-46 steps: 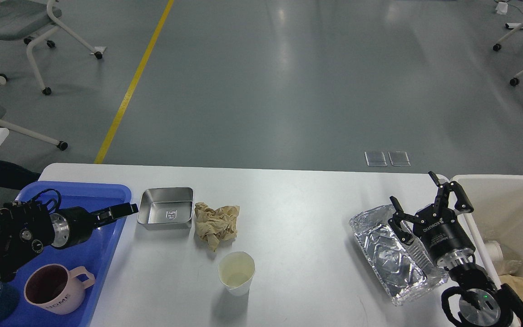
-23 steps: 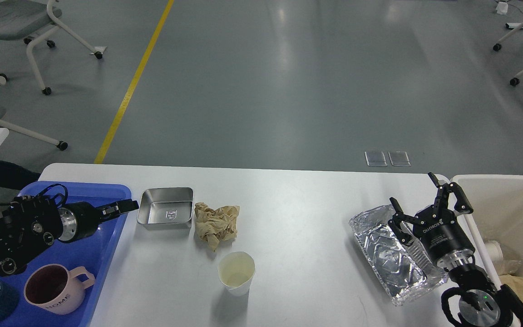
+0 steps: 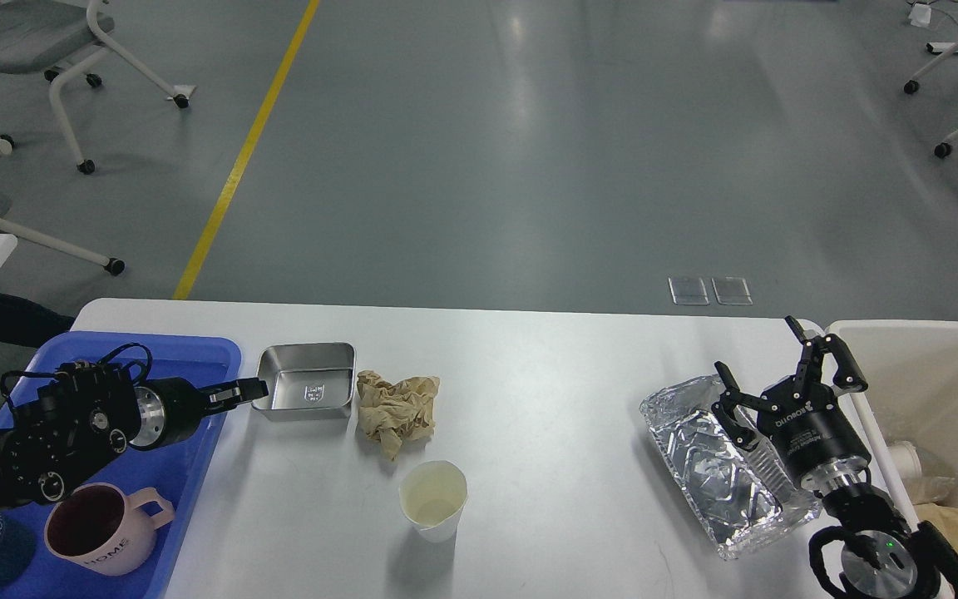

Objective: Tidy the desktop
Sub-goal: 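Grasp the rim of the metal tin box with the left gripper, then lift the metal tin into the blue tray and release it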

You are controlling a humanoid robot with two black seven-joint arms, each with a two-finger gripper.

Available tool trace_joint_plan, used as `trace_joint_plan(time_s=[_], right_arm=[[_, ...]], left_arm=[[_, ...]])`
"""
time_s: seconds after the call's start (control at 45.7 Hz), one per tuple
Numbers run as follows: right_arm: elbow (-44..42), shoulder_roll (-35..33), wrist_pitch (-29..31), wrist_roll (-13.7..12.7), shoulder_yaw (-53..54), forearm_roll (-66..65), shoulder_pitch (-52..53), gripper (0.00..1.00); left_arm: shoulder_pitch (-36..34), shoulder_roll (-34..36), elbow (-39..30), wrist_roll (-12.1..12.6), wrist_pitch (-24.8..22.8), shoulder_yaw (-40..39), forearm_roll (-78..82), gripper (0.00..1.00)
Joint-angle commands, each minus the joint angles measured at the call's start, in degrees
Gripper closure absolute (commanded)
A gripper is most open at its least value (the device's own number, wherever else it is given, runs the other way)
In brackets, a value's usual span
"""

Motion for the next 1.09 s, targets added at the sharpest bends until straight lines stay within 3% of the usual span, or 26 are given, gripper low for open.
trace_joint_plan(time_s=[0.0, 0.109, 0.328, 0.569, 0.898, 1.073], right_arm=[[0.0, 0.0, -0.01, -0.01, 0.04, 0.08, 0.0, 0.0], [0.0, 0.0, -0.01, -0.01, 0.04, 0.0, 0.0, 0.0], [0.0, -0.09, -0.01, -0.01, 0.04, 0.08, 0.0, 0.0], [0.0, 0.0, -0.01, -0.01, 0.13, 0.0, 0.09, 0.0], [0.0, 0.09, -0.09, -0.01, 0.13, 0.0, 0.26, 0.0], [0.0, 0.09, -0.09, -0.01, 0.13, 0.0, 0.62, 0.0]], left_arm=[[0.0, -0.7, 1.05, -0.42, -0.26, 0.02, -0.01, 0.65], [0.09, -1.76, 2.36, -0.69, -0.35, 0.11, -0.01, 0.74], [-0.18, -4.22, 5.62, -0.95, -0.79, 2.48, -0.36, 0.77], [-0.7, -4.75, 6.85, -2.97, -0.79, 2.48, -1.06, 0.98], [-2.72, -4.75, 6.85, -5.43, -0.96, 2.4, -3.7, 1.0], [-5.18, -1.51, 6.41, -6.05, -3.95, 2.57, -3.53, 1.0]])
